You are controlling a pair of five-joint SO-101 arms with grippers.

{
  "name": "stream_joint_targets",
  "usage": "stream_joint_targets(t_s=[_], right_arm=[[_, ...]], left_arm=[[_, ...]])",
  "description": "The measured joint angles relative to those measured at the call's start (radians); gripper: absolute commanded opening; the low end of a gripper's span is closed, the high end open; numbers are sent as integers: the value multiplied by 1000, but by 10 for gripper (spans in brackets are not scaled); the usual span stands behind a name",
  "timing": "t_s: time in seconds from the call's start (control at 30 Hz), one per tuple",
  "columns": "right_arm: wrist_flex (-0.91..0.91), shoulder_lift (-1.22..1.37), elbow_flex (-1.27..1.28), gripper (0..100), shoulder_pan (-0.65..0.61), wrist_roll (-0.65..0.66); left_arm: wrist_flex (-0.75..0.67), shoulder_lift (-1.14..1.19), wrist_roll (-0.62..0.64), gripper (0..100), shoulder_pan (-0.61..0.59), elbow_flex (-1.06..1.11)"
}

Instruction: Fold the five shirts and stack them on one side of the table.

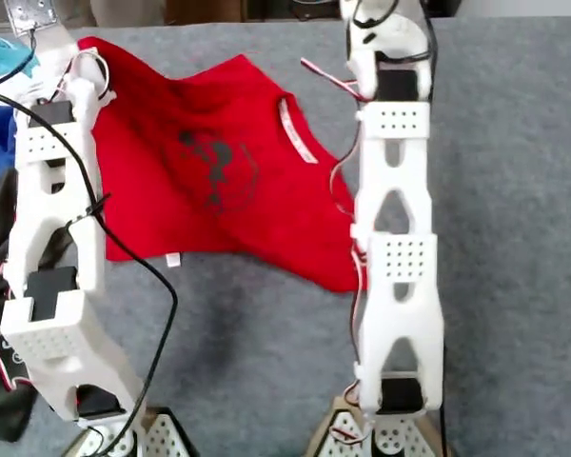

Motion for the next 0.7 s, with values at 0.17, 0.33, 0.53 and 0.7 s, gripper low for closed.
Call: stream_joint_targets(t_s=[0.17,0.33,0.53,0.7], right_arm=[[249,2,0,38,-26,0],[466,52,8,91,-63,-2],[686,83,9,155,-144,-2],[810,86,12,182,-206,-2]], left_arm=[[0,0,0,24,0,94],[0,0,-2,24,0,187],[0,0,-2,137,0,258],[92,0,-2,183,0,279]])
